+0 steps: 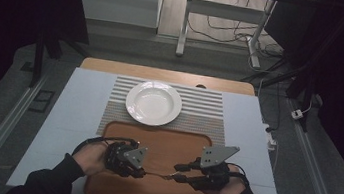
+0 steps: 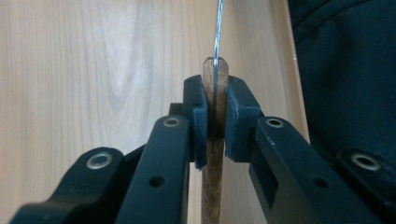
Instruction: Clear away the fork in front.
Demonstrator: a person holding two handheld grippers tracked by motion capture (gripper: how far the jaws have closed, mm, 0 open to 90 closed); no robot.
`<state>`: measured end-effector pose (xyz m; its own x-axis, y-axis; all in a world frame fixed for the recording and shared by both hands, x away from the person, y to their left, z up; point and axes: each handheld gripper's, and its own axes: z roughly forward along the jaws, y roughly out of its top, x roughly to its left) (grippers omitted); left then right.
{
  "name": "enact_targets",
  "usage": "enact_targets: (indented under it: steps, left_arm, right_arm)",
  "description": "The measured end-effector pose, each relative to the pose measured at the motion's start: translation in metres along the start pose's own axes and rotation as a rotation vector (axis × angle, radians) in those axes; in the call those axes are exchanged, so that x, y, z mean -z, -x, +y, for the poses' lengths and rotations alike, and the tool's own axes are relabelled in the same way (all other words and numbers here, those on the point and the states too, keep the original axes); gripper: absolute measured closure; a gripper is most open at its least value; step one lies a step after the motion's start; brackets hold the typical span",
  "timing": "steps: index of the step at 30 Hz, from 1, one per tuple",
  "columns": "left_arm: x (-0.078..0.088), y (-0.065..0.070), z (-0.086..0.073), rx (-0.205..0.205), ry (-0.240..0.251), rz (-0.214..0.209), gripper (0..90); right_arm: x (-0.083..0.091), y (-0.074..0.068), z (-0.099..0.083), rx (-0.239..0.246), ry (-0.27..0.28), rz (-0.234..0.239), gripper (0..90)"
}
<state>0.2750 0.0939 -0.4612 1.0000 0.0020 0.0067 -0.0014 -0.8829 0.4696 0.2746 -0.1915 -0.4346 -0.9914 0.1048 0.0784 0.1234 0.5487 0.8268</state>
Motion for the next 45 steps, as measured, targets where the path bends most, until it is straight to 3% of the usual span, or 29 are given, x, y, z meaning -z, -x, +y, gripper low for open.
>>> enact_targets:
  steps: [3, 5, 6, 7, 8, 9, 10, 11, 12, 14, 15, 18, 21, 24, 29, 34, 38, 45]
  left_arm:
    - [0.001, 0.000, -0.005, 0.073, 0.007, 0.011, 79.9]
    - [0.002, 0.000, -0.007, 0.084, 0.008, 0.014, 79.9]
    - [0.002, 0.000, -0.011, 0.139, 0.008, 0.006, 79.9]
    - [0.002, 0.000, -0.011, 0.139, 0.008, 0.006, 79.9]
    - [0.003, -0.001, -0.014, 0.185, 0.000, 0.015, 79.9]
    - [0.003, -0.002, -0.016, 0.205, -0.004, 0.019, 79.9]
    - [0.003, -0.002, -0.016, 0.205, -0.004, 0.019, 79.9]
    - [0.005, -0.003, -0.020, 0.247, 0.001, 0.036, 79.9]
    - [0.005, -0.003, -0.020, 0.247, 0.001, 0.036, 79.8]
    - [0.008, -0.004, -0.024, 0.288, 0.006, 0.052, 79.8]
    - [0.010, -0.005, -0.026, 0.322, 0.007, 0.055, 79.8]
    - [0.014, -0.005, -0.032, 0.400, 0.011, 0.057, 79.9]
    - [0.015, -0.004, -0.038, 0.469, 0.002, 0.060, 79.8]
    - [0.016, -0.003, -0.045, 0.538, -0.004, 0.070, 79.8]
    - [0.018, -0.003, -0.056, 0.672, 0.009, 0.068, 79.7]
    - [0.016, -0.004, -0.067, 0.789, -0.004, 0.102, 79.7]
    - [0.012, -0.006, -0.071, 0.852, -0.020, 0.113, 79.7]
    - [0.001, -0.013, -0.078, 0.937, -0.063, 0.129, 79.5]
  right_arm:
    - [0.004, 0.002, -0.002, -0.024, 0.016, -0.059, 52.8]
    - [0.006, 0.002, -0.004, -0.045, 0.017, -0.107, 47.1]
    - [0.006, 0.002, -0.005, -0.056, 0.013, -0.137, 43.7]
    - [0.007, 0.001, -0.006, -0.069, 0.005, -0.166, 41.1]
    - [0.007, 0.001, -0.007, -0.080, 0.009, -0.180, 38.0]
    - [0.008, 0.000, -0.009, -0.095, 0.000, -0.220, 36.2]
    - [0.008, 0.000, -0.009, -0.095, 0.000, -0.220, 36.2]
    - [0.010, -0.001, -0.010, -0.123, -0.008, -0.253, 33.2]
    - [0.012, -0.001, -0.012, -0.136, -0.022, -0.298, 31.7]
    - [0.014, -0.002, -0.013, -0.171, -0.039, -0.377, 28.2]
    - [0.014, -0.002, -0.013, -0.171, -0.039, -0.377, 28.2]
    - [0.022, -0.002, -0.016, -0.242, -0.024, -0.448, 26.4]
    - [0.029, -0.002, -0.021, -0.282, -0.025, -0.482, 23.4]
    - [0.034, -0.005, -0.025, -0.311, -0.012, -0.485, 17.7]
    - [0.041, -0.011, -0.031, -0.317, -0.006, -0.527, 11.3]
    - [0.049, -0.015, -0.037, -0.330, -0.008, -0.568, 8.7]
    - [0.055, -0.019, -0.042, -0.339, -0.009, -0.607, 7.3]
    - [0.064, -0.024, -0.051, -0.373, -0.003, -0.621, 5.7]
